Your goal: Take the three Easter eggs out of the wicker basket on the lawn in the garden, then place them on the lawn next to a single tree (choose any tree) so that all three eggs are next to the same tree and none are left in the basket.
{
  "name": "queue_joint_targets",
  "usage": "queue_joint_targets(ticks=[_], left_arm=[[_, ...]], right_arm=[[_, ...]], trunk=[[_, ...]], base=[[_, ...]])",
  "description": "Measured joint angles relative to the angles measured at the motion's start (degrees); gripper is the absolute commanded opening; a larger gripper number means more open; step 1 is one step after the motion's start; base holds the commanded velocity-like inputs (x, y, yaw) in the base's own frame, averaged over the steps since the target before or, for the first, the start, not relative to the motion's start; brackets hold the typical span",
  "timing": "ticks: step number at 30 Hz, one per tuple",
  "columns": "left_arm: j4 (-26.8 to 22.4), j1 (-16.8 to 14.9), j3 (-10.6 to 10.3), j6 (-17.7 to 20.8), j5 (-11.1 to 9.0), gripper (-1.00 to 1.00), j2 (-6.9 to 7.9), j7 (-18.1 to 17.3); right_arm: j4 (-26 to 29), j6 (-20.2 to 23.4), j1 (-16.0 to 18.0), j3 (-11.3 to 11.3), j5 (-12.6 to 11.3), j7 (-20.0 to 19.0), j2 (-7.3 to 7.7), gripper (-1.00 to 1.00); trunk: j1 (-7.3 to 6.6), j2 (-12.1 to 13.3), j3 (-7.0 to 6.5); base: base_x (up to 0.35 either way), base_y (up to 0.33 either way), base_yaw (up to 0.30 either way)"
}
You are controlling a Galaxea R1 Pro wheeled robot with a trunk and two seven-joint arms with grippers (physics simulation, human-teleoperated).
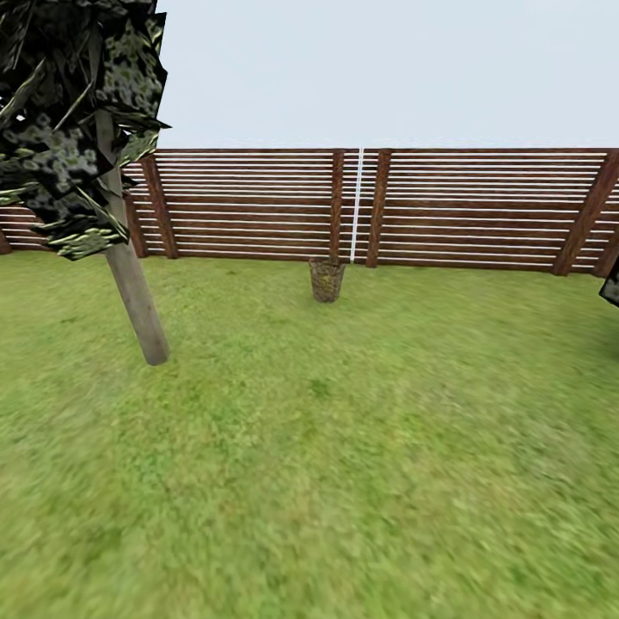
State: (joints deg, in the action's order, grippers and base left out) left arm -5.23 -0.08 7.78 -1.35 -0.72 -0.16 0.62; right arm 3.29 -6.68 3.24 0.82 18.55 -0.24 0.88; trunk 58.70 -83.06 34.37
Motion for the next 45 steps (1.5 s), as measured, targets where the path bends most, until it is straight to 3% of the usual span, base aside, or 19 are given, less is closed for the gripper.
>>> queue_joint_targets(ticks=[45], left_arm=[[0.1, 0.0, 0.0, 0.0, 0.0, 1.00, 0.06, 0.0]], right_arm=[[0.0, 0.0, 0.0, 0.0, 0.0, 0.0, -0.10, 1.00]], trunk=[[0.00, 0.0, 0.00]], base=[[0.327, 0.000, 0.005]])
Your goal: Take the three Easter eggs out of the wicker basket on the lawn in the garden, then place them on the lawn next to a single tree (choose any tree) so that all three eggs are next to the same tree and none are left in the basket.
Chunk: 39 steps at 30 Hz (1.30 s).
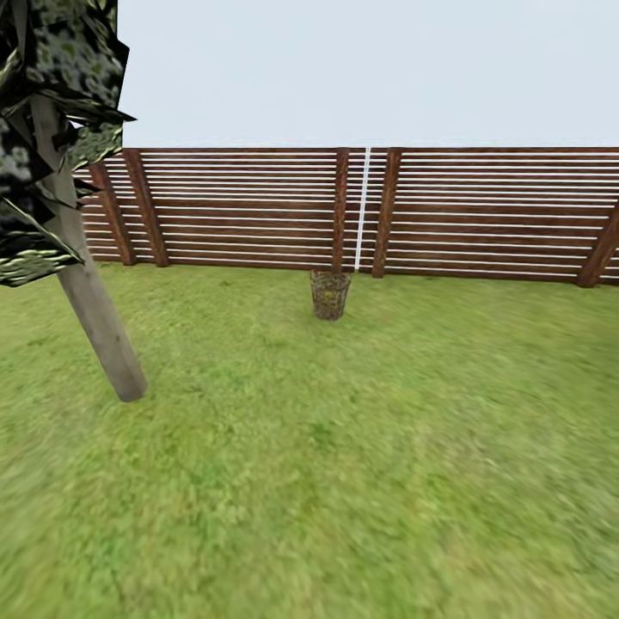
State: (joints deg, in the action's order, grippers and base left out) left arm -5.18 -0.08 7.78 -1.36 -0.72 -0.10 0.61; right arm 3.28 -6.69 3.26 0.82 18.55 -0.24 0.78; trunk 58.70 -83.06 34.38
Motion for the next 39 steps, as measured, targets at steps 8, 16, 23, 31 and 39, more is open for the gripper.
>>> queue_joint_targets(ticks=[8, 16, 23, 31, 39], left_arm=[[0.0, 0.0, 0.0, 0.0, 0.0, 1.00, -0.05, 0.0], [0.0, 0.0, 0.0, 0.0, 0.0, 1.00, -0.05, 0.0], [0.0, 0.0, 0.0, 0.0, 0.0, 1.00, -0.06, 0.0], [0.0, 0.0, 0.0, 0.0, 0.0, 1.00, -0.06, 0.0], [0.0, 0.0, 0.0, 0.0, 0.0, 1.00, -0.06, 0.0]], right_arm=[[0.0, -0.4, 0.0, 0.0, 0.1, 0.0, 0.14, 1.00], [-0.1, -0.4, 0.0, 0.1, 0.1, 0.0, 0.28, 1.00], [-0.1, -0.4, 0.0, 0.0, 0.0, 0.0, 0.09, 1.00], [-0.1, -0.4, 0.0, 0.0, 0.0, 0.0, 0.02, 1.00], [-0.1, -0.4, 0.0, 0.0, 0.0, 0.0, 0.00, 1.00]], trunk=[[0.00, 0.0, 0.00], [0.00, 0.0, 0.00], [0.00, 0.0, 0.00], [0.00, 0.0, 0.00], [0.00, 0.0, 0.00]], base=[[0.327, 0.000, 0.101], [0.327, 0.000, 0.003], [0.327, 0.000, 0.000], [0.327, 0.000, 0.000], [0.327, 0.000, 0.000]])
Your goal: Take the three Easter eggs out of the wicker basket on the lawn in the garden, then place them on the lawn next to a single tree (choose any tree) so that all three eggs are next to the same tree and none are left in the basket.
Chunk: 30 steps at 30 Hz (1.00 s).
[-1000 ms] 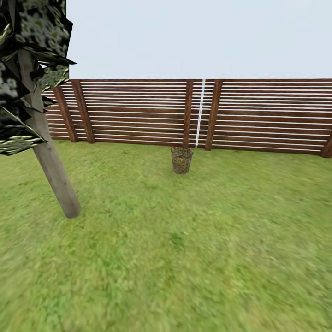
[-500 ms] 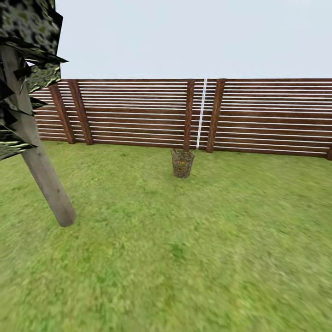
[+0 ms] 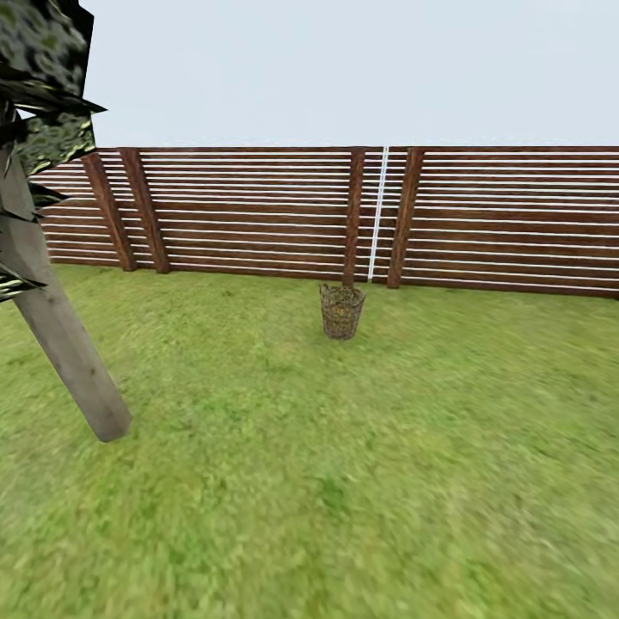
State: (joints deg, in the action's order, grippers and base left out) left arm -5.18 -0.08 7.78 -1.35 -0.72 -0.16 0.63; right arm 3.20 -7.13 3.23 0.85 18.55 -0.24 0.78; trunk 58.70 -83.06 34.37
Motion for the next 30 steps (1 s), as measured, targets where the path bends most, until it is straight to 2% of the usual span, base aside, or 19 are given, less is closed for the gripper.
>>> queue_joint_targets(ticks=[30], left_arm=[[0.0, 0.0, 0.0, 0.0, 0.0, 1.00, 0.02, 0.0]], right_arm=[[0.0, 0.0, 0.0, 0.0, 0.0, 0.0, 0.00, 1.00]], trunk=[[0.00, 0.0, 0.00]], base=[[0.327, 0.000, 0.000]])
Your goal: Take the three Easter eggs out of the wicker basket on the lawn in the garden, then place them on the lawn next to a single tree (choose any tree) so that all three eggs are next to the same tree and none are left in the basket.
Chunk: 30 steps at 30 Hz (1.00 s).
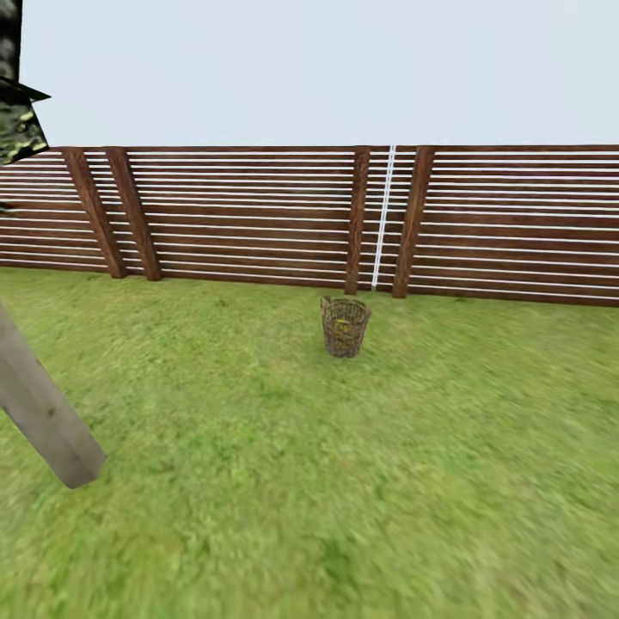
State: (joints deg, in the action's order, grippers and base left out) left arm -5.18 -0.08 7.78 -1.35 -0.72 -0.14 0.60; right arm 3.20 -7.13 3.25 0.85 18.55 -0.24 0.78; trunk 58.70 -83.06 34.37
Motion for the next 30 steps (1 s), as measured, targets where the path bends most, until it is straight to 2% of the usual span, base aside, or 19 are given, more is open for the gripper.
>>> queue_joint_targets(ticks=[30], left_arm=[[0.0, 0.0, 0.0, 0.0, 0.0, 1.00, -0.01, 0.0]], right_arm=[[0.0, 0.0, 0.0, 0.0, 0.1, 0.0, 0.00, 1.00]], trunk=[[0.00, 0.0, 0.00]], base=[[0.327, 0.000, 0.000]])
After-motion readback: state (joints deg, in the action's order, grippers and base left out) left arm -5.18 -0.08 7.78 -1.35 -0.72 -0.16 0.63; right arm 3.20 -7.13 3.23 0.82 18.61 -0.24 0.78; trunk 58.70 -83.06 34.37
